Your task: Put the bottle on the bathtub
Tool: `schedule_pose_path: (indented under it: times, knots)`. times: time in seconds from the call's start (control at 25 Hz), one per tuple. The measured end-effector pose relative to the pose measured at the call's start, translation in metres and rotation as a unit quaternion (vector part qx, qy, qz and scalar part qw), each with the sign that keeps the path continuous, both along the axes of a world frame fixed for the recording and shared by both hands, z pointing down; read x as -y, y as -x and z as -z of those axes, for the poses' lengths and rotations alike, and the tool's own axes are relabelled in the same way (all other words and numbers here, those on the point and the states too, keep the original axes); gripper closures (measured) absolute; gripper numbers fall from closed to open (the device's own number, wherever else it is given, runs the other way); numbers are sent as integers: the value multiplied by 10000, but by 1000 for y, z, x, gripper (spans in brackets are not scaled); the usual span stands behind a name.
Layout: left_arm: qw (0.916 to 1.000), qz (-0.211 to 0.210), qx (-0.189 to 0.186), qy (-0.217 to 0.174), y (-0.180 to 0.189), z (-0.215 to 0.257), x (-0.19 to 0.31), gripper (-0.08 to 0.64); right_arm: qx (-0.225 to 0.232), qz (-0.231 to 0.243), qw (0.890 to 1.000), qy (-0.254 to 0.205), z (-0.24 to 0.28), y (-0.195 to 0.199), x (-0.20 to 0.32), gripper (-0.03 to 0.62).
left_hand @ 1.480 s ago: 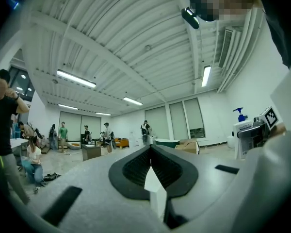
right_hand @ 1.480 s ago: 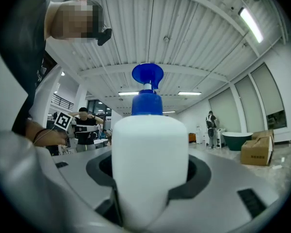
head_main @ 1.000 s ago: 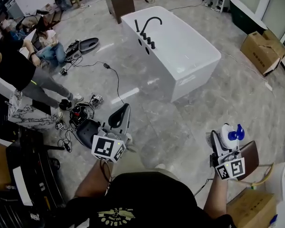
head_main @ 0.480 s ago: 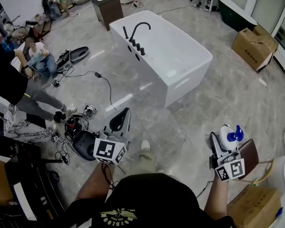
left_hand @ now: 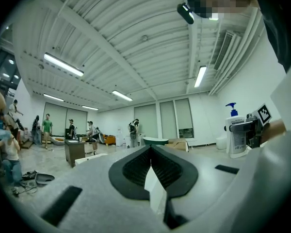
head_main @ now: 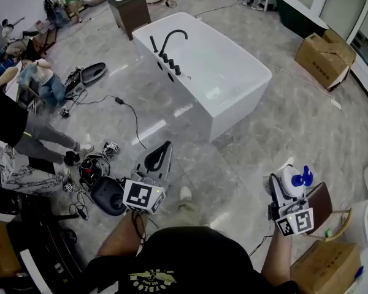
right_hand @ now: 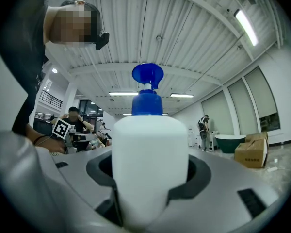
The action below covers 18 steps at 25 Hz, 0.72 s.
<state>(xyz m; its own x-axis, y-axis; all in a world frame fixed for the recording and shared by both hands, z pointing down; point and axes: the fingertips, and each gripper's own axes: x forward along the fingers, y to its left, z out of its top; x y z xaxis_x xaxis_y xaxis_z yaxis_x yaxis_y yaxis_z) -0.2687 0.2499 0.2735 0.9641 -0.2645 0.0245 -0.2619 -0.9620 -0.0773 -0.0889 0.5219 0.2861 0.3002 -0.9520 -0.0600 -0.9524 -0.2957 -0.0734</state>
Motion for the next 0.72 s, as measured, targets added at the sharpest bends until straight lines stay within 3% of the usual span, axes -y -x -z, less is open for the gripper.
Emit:
schedule_pose_path:
  times: [0.72]
  knots:
    - [9990,203,-87,389,-46,-19,155,549,-25,343,9994,106,20,-45,159,333]
